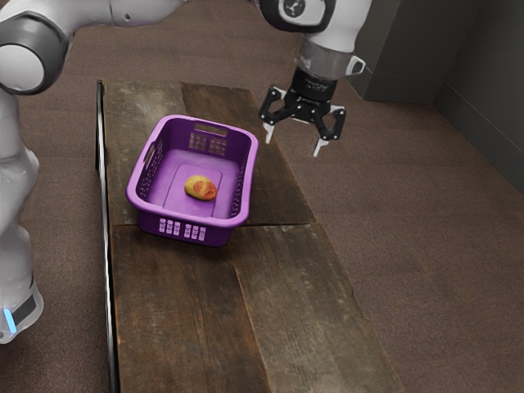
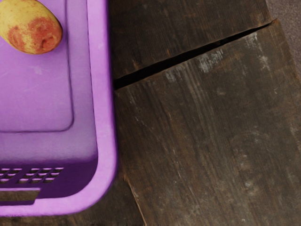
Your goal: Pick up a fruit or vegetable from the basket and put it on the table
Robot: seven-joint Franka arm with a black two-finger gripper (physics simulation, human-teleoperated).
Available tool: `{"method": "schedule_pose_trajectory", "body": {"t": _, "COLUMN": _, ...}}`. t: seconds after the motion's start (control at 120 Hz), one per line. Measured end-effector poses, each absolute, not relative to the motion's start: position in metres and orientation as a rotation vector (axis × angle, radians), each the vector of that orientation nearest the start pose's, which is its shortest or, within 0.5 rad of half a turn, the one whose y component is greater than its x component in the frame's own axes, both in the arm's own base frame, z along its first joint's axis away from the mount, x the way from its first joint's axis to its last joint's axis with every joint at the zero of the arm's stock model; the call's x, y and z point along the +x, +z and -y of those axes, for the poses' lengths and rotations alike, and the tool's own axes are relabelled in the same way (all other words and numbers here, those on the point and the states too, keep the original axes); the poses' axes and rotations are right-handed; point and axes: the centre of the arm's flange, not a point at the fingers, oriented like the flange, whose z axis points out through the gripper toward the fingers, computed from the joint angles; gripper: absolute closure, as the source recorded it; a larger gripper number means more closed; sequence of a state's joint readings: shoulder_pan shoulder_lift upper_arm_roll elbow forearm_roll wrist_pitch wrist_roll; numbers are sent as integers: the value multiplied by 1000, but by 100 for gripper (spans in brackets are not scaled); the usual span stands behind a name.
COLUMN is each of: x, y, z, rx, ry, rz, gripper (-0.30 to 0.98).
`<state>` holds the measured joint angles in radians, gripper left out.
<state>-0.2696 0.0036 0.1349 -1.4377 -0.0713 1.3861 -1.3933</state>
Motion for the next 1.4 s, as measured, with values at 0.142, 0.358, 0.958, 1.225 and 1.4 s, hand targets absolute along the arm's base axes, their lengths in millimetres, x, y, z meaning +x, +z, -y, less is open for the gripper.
{"method": "schedule_pose_trajectory", "body": {"t": 0.142, "x": 533, "y": 671, "z": 99, "rx": -2416, "ry": 96, "rz": 2066, "gripper": 0}}
{"method": "schedule_pose_trajectory", "body": {"t": 0.358, "x": 525, "y": 687, "z": 110, "rx": -2248, "ry": 100, "rz": 2328, "gripper": 0}}
{"method": "schedule_pose_trajectory", "body": {"t": 0.958, "x": 349, "y": 589, "z": -53, "rx": -1869, "ry": 197, "rz": 2695, "gripper": 0}}
{"method": "schedule_pose_trajectory", "body": {"t": 1.225, "x": 336, "y": 582, "z": -51, "rx": -1501, "ry": 236, "rz": 2930, "gripper": 0}}
{"method": "schedule_pose_trajectory", "body": {"t": 1.4, "x": 325, "y": 558, "z": -50, "rx": -1309, "ry": 312, "rz": 2991, "gripper": 0}}
